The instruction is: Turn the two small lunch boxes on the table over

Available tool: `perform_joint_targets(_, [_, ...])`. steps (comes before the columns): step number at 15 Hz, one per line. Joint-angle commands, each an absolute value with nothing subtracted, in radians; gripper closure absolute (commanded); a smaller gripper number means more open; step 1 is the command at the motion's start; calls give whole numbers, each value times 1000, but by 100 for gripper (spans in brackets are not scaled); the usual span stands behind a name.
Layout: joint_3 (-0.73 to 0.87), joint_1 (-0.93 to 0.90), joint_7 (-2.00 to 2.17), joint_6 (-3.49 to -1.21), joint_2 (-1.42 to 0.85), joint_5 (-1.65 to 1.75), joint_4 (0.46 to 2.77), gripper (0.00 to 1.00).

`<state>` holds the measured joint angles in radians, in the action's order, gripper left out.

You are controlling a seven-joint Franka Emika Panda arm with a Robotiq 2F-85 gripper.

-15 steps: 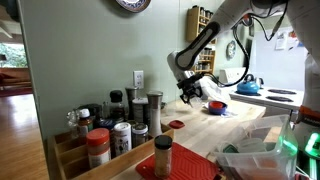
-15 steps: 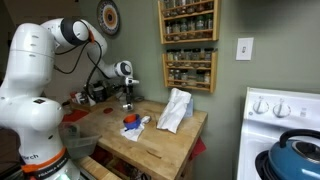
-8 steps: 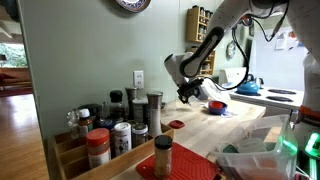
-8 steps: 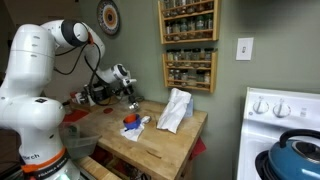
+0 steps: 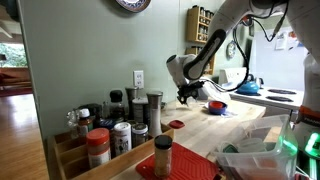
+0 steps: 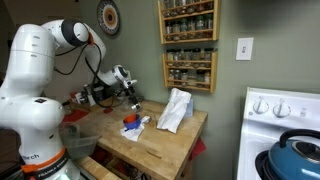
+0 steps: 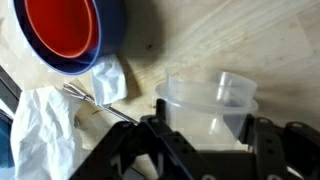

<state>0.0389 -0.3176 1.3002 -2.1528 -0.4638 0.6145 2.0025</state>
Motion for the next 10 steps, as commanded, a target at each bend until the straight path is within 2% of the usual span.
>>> perform_joint_targets(1, [41, -289, 1287, -2345, -473, 717, 2035, 63])
perform_joint_targets(10, [202, -301, 1468, -2930, -507, 1259, 2065, 63])
